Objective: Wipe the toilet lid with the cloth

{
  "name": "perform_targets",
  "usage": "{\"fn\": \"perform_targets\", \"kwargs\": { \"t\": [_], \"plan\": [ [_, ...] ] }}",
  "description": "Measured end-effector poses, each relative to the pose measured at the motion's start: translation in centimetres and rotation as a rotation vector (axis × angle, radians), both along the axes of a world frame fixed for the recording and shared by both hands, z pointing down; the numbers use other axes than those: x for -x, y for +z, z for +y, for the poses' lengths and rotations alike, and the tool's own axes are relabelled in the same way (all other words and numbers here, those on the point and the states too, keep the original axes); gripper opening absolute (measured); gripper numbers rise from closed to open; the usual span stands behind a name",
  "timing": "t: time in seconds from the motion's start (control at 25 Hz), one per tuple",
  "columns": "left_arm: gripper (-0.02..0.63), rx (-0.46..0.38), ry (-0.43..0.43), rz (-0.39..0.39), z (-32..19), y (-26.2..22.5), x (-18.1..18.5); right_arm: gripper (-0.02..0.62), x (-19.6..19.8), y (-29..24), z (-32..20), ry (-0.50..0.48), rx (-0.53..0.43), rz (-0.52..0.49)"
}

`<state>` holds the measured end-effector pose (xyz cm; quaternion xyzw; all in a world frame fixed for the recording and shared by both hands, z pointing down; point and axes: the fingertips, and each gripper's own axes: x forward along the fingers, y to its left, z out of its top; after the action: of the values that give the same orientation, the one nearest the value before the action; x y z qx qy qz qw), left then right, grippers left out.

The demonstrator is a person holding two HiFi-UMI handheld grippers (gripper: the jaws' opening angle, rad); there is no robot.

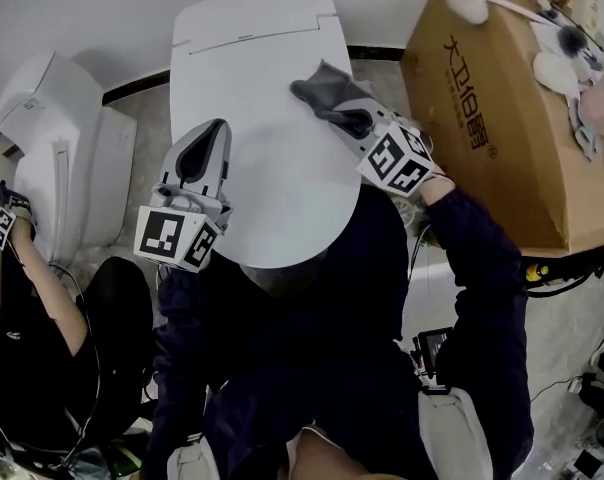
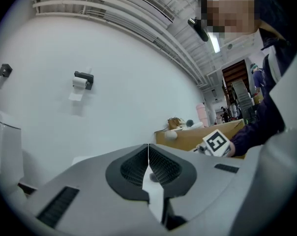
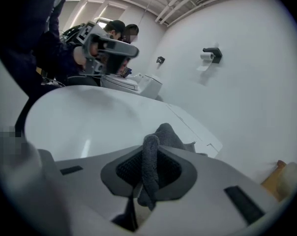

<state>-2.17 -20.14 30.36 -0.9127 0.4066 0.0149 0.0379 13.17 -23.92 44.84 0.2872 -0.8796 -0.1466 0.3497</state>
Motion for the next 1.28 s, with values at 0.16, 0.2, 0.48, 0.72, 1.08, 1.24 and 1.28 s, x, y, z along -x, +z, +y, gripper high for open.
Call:
{"fn": "perform_targets", "kwargs": {
  "t": [0.16, 0.2, 0.48, 0.72, 1.08, 1.24, 1.28],
  "plan": [
    [0.016, -0.013, 0.028, 0.009, -0.2, -0.3, -0.3, 0.058, 1.7, 0.1, 8.2, -0.070, 0.081, -0.034],
    [0.015, -0.015, 0.035, 0.013, -0.3, -0.3, -0.3, 0.058, 2.2, 0.2, 10.2, -0.087, 0.101, -0.043],
    [0.015, -0.015, 0.072, 0.024, -0.7, -0.2, -1.0, 0.058, 4.3, 0.7, 19.8, -0.185, 0.223, -0.088],
    [0.015, -0.023, 0.075, 0.027, -0.6, 0.1, -0.9, 0.058, 3.7, -1.0, 21.0, -0.267, 0.259, -0.110],
    [0.015, -0.020, 0.056, 0.013, 0.6, -0.2, -0.2, 0.058, -4.0, -12.1, 2.5, 0.078, -0.096, -0.315],
    [0.015, 0.000, 0.042, 0.002, 1.6, 0.1, 0.3, 0.058, -4.7, -14.7, -7.2, 0.128, -0.285, -0.201],
    [0.015, 0.007, 0.037, 0.003, 1.9, 0.2, 0.6, 0.058, -4.5, -15.1, -9.5, 0.140, -0.318, -0.198]
  ]
}}
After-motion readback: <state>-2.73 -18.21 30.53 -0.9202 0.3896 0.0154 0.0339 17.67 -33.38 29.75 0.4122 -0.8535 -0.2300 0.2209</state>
